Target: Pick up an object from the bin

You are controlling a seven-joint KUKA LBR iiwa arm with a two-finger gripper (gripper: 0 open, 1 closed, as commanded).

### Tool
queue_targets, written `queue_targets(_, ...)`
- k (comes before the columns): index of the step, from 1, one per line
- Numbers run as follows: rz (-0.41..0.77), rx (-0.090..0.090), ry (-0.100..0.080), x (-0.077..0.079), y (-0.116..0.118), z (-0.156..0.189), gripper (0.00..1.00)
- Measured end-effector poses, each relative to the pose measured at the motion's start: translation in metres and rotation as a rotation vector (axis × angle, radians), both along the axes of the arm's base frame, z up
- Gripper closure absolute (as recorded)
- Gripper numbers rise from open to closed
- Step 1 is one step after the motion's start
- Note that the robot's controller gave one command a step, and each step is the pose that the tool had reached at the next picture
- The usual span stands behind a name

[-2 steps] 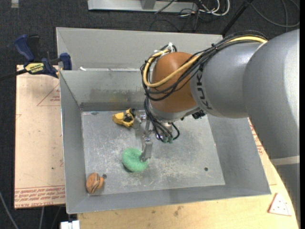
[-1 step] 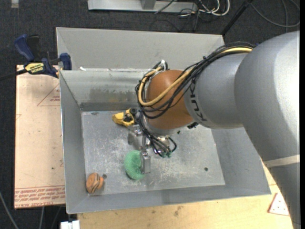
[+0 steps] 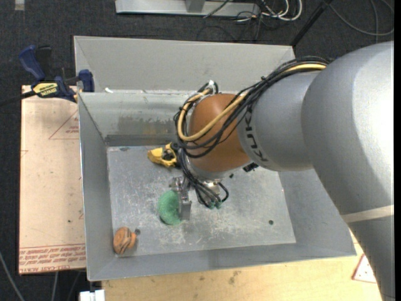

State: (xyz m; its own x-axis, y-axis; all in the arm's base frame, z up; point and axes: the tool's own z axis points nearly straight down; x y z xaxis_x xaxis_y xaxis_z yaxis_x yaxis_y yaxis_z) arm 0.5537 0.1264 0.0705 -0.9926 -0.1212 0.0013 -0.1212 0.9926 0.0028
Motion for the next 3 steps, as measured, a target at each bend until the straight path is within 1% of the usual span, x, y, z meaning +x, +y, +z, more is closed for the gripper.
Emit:
queue_targets(1,-0.003,0.0,-0.001,0.0,0.0,0.001,1.0)
queue_targets(2,0.117,-0.001,-0.002,-0.023,-0.004,0.017,1.0)
queue_targets(3,0.052,0.0,-0.01,-0.006,-0.01,0.199,1.0)
